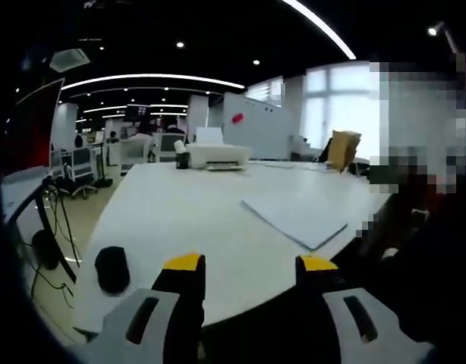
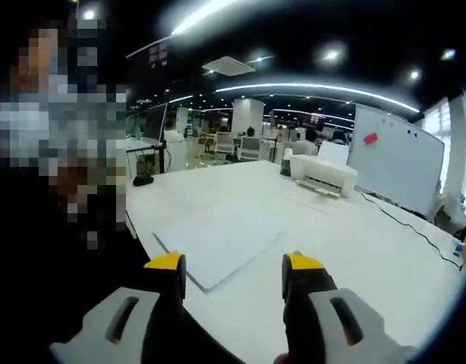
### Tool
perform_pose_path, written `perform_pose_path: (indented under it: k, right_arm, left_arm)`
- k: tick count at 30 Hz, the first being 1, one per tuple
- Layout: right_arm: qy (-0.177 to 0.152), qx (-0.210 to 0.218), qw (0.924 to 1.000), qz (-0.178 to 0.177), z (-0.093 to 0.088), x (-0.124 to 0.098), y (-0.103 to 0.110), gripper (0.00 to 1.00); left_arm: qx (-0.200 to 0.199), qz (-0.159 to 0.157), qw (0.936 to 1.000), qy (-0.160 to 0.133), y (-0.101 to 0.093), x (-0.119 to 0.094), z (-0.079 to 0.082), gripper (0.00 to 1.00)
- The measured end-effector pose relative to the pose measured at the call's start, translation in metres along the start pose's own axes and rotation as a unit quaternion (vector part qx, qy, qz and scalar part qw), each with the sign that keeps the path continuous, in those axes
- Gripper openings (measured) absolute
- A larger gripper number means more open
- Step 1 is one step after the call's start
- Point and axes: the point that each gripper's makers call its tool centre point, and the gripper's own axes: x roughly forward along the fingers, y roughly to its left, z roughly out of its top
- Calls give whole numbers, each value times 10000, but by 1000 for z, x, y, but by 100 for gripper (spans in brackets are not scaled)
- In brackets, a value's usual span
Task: Organize the stack of printing papers by aligning and flattening the scattered papers on the table
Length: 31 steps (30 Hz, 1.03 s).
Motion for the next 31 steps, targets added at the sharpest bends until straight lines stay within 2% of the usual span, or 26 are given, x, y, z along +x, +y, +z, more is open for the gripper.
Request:
perform_pose_path:
  k: [31]
  right_arm:
    - [-96,-75,9998,-130,6,-10,1,47]
  left_arm:
    - [-4,-77,10000,-41,-5,5,-2,50]
